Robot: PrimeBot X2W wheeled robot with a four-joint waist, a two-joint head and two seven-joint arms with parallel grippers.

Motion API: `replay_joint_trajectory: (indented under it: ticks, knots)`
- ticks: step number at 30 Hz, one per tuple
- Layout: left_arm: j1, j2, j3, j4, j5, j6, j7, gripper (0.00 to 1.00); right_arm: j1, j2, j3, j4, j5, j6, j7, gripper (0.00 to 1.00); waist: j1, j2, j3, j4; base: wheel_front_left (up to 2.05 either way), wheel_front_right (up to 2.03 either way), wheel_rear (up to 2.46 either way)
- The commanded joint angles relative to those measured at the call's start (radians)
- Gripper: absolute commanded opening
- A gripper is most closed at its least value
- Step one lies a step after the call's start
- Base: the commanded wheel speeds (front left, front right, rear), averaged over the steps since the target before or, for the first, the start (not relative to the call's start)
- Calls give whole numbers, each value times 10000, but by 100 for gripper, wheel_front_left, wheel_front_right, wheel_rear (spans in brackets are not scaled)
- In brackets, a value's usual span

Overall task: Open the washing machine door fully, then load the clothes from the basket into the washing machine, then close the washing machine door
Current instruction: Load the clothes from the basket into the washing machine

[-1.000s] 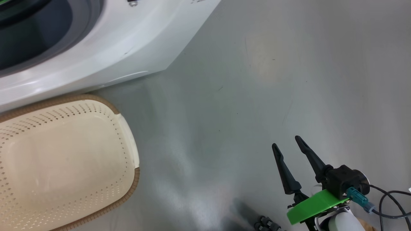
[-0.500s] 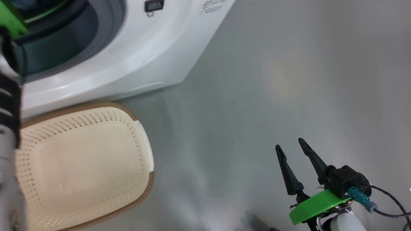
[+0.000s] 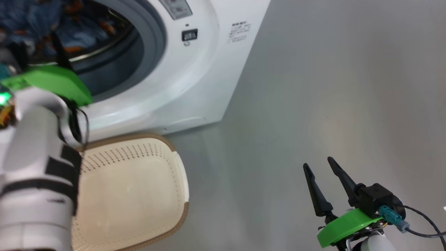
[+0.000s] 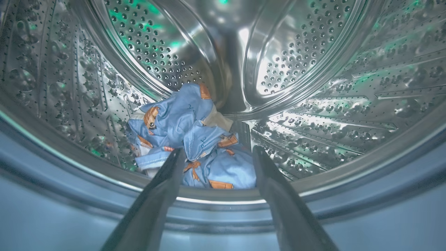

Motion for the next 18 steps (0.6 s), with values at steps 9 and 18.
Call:
replay_joint_trajectory:
  ticks: [9, 18]
  knots:
    - [2370, -371, 172, -1483, 141, -614, -62, 100, 617, -108, -310, -85, -81, 60, -49, 100, 1, 0, -1891, 1248, 0, 0, 0]
    - [3872, -588, -387, -2354, 91, -890, -62, 100, 741, -108, -784, -215, -113, 60, -49, 100, 1, 0, -2275, 1865, 0, 0, 0]
